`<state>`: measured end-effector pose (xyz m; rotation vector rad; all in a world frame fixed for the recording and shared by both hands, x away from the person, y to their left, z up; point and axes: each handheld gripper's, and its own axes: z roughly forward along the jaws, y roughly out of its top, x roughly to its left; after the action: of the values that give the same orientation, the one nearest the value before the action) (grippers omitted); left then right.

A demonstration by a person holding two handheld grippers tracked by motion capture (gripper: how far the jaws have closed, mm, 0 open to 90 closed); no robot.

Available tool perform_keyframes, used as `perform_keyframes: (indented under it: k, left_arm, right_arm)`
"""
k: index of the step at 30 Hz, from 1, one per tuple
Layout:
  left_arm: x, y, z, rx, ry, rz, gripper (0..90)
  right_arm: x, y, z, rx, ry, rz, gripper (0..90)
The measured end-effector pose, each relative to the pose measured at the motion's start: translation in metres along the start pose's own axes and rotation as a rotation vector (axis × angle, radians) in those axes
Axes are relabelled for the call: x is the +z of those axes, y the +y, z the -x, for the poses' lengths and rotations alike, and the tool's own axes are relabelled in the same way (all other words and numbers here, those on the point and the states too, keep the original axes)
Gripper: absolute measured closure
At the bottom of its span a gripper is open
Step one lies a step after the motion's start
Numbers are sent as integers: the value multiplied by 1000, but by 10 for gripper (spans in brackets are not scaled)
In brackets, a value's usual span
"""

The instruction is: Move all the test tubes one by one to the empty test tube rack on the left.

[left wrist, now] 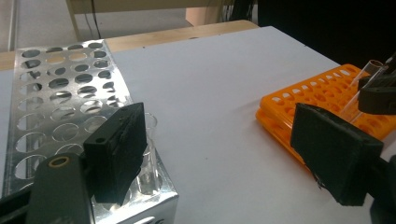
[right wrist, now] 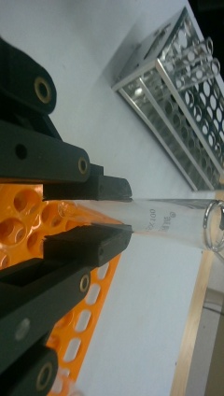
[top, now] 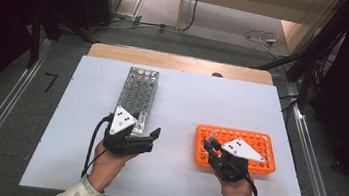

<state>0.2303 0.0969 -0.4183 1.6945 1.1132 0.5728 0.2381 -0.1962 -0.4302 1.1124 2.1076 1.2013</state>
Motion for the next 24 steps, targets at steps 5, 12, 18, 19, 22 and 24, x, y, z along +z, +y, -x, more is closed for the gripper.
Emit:
perform_keyframes:
  k: [5, 12, 18, 19, 22, 24]
  left_arm:
    - [1, 0, 7, 9, -21, 0, 183]
    - [1, 0, 12, 14, -51, -5, 183]
    - [1, 0, 19, 43, -79, 3, 177]
    - [2, 0, 20, 45, -85, -2, 178]
    - [4, -2, 23, 54, -105, -12, 179]
    - [5, -2, 26, 57, -116, -11, 183]
  right_arm:
    - [5, 2, -8, -23, 39, -13, 736]
    - [14, 4, -21, -52, 81, -25, 736]
    - [28, 5, -34, -80, 113, -52, 736]
    - [30, 5, -35, -81, 118, -54, 736]
    - [36, 7, -41, -93, 133, -64, 736]
    - [40, 8, -45, -98, 143, -69, 736]
